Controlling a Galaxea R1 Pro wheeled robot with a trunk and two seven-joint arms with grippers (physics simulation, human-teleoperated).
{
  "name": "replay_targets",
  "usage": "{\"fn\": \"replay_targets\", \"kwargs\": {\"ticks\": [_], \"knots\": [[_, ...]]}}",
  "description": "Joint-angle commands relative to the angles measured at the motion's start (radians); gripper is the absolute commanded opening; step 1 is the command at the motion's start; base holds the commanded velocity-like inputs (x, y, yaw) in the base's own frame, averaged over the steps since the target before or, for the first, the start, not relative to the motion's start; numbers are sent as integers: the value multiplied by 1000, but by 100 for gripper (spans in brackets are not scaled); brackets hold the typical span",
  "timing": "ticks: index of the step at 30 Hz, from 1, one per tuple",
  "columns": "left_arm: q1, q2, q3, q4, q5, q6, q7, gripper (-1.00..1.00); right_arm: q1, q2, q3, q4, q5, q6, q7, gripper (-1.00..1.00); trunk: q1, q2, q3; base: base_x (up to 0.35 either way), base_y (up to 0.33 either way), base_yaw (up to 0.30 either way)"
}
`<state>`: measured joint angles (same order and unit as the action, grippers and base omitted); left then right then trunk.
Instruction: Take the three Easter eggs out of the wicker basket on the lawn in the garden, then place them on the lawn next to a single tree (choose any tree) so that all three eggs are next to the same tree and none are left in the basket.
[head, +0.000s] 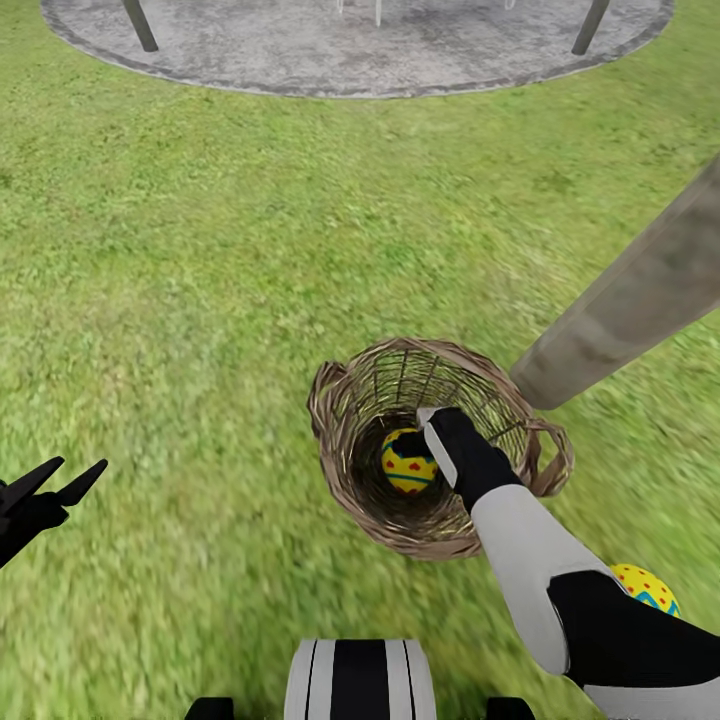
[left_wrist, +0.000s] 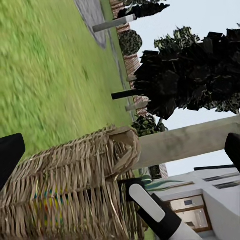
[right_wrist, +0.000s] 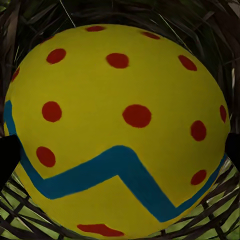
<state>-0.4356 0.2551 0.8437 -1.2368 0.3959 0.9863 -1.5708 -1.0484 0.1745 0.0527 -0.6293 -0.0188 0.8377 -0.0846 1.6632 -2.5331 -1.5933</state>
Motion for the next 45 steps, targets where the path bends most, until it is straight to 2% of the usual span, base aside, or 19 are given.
{"fn": "replay_targets", "kwargs": {"ticks": [1,2,3,10,22,29,35,45], "knots": [[0,0,0,-1,0,0,0,100,-1,0,-1,11,7,1,-1,100,1,0,-4,0,0,0],[0,0,0,-1,0,0,0,100,-2,0,-1,11,7,1,0,100,1,0,-4,0,0,0],[0,0,0,-1,0,0,0,100,-2,0,-1,11,7,1,0,-100,1,0,-4,0,0,0],[0,0,-1,-3,0,0,0,100,-2,0,-2,10,5,6,3,-100,2,-1,-16,0,0,0],[0,0,0,-7,1,1,0,100,-4,0,-2,8,5,10,3,-100,1,0,-8,0,0,0],[0,0,-2,-24,0,2,0,100,-5,0,-2,7,5,12,3,-100,-1,1,8,0,0,0],[0,3,-13,-73,-2,8,0,100,-5,0,-2,7,5,12,3,-100,-3,2,31,0,0,0],[0,16,-14,-78,-4,14,0,100,-7,0,-2,5,5,16,2,-100,-8,4,69,-66,0,0]]}}
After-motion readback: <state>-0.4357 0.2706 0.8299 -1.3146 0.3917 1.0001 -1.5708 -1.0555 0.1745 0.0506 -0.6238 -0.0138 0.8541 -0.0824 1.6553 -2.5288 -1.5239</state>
